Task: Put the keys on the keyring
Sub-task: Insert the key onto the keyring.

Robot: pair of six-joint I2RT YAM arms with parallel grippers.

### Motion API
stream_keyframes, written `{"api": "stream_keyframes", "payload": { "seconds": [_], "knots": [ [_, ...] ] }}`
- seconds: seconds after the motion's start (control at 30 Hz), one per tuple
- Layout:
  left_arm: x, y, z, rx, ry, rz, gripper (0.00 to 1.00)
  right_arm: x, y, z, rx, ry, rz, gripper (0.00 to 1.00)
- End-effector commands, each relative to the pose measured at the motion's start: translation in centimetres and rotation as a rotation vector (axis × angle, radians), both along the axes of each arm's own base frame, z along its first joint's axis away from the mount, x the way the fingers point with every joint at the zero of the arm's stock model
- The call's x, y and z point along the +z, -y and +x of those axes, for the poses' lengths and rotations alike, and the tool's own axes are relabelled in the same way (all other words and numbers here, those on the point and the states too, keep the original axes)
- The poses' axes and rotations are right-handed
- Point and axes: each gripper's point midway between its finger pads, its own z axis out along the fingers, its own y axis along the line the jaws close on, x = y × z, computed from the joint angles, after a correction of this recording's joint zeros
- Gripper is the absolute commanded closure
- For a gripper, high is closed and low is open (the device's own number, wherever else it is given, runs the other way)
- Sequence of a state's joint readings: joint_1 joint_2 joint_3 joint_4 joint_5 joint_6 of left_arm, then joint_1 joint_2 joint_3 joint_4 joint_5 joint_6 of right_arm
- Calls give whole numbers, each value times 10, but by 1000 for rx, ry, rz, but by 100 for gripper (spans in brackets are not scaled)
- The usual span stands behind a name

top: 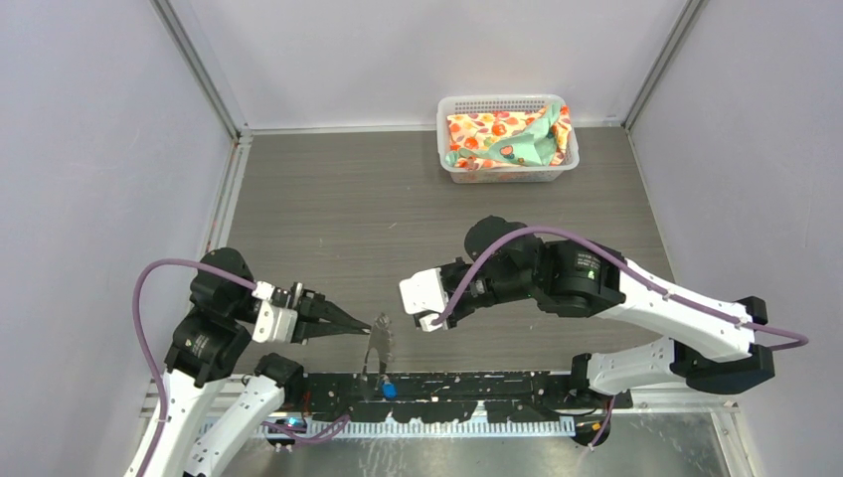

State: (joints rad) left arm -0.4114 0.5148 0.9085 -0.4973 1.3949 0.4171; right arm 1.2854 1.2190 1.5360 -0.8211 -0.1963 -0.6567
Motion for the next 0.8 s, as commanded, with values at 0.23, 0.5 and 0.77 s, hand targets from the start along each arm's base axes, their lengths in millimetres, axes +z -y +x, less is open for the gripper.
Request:
{"api": "stream_keyframes", "payload": {
  "seconds": [0.23,0.5,0.77],
  "knots": [
    [11,-1,-8,-47,-7,-10,100,29,-24,-24,106,77,96,99],
    [10,-1,-8,-46,-6,-10,100,36,-39,-31,115,139,140,99],
    [10,-1,-8,-45,1,-13,100,32,-47,-36,141,168,125,99]
  ]
}}
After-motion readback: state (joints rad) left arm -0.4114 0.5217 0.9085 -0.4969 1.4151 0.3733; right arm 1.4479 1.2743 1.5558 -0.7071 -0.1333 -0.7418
